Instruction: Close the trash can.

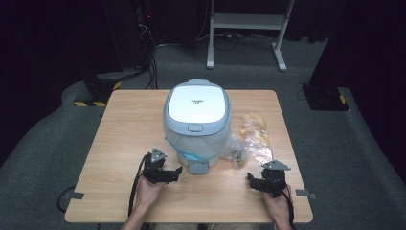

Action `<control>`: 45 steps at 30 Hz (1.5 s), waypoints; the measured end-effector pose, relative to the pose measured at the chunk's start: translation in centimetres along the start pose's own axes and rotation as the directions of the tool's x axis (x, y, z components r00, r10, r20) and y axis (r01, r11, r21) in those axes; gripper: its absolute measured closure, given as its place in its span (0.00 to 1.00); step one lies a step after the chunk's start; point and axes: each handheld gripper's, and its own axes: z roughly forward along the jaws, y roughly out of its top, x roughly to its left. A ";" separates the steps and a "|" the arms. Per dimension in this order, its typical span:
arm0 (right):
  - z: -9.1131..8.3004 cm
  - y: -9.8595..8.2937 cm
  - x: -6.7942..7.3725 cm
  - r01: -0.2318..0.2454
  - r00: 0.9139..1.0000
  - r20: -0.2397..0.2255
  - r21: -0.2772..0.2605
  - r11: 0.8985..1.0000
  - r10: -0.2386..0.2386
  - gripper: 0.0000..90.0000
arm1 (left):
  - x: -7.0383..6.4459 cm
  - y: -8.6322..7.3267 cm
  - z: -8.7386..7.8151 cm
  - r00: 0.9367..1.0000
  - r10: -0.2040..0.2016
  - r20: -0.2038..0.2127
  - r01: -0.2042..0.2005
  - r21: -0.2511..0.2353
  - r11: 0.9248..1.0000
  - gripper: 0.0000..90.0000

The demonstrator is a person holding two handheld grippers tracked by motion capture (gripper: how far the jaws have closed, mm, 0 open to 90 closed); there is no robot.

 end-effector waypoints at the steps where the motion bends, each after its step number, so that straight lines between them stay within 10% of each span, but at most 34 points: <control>1: 0.0 0.0 0.0 0.001 1.000 -0.001 -0.001 1.000 -0.001 0.17 | -0.1 0.0 0.0 1.000 -0.004 0.005 0.004 -0.002 1.000 0.08; 45: 0.0 0.0 0.0 0.000 1.000 -0.001 -0.002 1.000 0.000 0.18 | -3.1 1.5 3.0 0.999 -0.034 0.035 0.033 0.006 0.999 0.00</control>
